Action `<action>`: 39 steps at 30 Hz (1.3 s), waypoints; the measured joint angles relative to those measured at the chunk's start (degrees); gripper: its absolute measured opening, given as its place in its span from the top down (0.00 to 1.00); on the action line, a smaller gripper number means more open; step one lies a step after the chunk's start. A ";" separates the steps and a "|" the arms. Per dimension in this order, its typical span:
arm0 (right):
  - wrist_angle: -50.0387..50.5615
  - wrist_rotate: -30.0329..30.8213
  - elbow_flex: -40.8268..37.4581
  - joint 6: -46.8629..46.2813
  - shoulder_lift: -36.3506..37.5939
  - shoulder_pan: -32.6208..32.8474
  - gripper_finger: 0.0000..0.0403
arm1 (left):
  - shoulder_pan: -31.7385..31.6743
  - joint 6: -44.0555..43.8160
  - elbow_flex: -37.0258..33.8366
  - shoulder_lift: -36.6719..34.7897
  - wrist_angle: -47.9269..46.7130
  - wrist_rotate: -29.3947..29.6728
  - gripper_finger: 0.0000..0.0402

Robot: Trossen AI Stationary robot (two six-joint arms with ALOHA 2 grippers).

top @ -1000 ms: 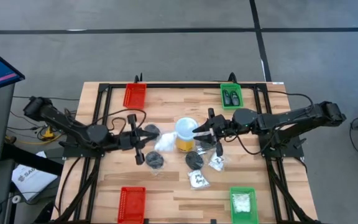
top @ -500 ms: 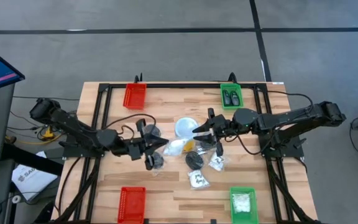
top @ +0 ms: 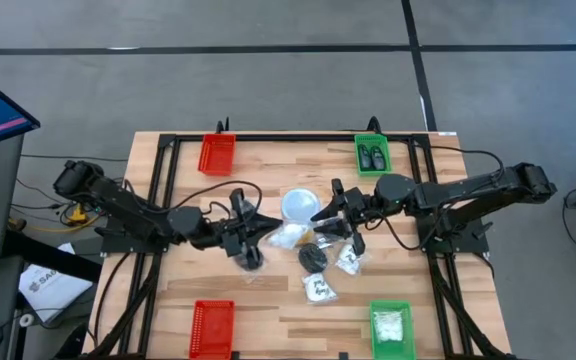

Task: Pick & Place Travel size toiletries
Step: Put the white cotton pack into the bottom green bin

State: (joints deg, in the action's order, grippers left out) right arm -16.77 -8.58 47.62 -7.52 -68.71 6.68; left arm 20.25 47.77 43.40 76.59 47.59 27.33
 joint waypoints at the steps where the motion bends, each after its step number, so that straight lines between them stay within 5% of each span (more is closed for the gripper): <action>1: 0.01 0.00 0.00 0.15 0.00 0.00 0.72 | 0.01 -0.02 0.02 -0.17 0.21 0.00 1.00; 32: -1.01 0.00 0.00 2.42 0.00 -0.07 0.72 | -2.35 -1.61 0.07 0.33 3.08 -7.32 1.00; 39: -2.26 0.00 0.00 3.48 0.02 0.04 0.81 | -3.40 -1.97 0.07 0.33 3.10 -7.78 1.00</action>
State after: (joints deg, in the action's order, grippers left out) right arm -19.02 -8.58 47.62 -4.03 -68.69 6.72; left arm 16.85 45.80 43.46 76.93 50.69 19.55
